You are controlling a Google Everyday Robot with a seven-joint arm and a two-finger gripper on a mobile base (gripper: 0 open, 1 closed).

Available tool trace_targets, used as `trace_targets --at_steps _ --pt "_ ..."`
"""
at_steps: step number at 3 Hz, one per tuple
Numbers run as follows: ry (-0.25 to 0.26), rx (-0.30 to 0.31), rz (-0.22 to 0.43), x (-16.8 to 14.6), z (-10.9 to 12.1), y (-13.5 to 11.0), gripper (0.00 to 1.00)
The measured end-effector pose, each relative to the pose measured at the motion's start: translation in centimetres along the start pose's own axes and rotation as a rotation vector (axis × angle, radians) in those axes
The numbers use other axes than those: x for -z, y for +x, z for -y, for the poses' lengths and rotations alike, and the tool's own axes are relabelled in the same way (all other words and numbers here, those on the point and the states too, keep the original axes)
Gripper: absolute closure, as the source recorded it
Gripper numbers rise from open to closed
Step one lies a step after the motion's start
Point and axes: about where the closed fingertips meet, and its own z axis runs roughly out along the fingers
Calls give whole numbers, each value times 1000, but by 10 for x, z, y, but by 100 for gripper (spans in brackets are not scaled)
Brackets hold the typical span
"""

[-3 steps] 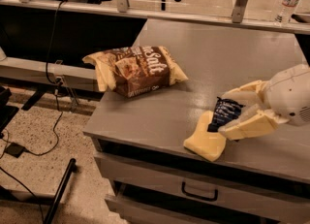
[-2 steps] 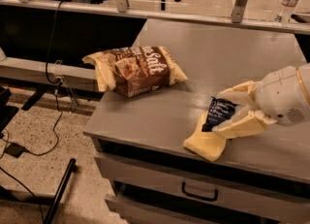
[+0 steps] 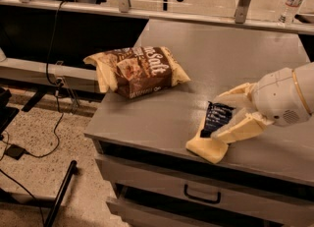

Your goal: Move rxbar blueberry near sponge

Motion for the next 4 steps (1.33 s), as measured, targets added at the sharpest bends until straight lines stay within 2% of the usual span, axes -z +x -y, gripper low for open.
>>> trace_targets --at_steps 1,2,3,4 --pt "-20 -1 3 -3 1 1 6" --pt "-43 -43 70 -1 17 13 0" --pt "-42 -93 119 -1 41 28 0" --pt "-37 -80 166 8 55 38 0"
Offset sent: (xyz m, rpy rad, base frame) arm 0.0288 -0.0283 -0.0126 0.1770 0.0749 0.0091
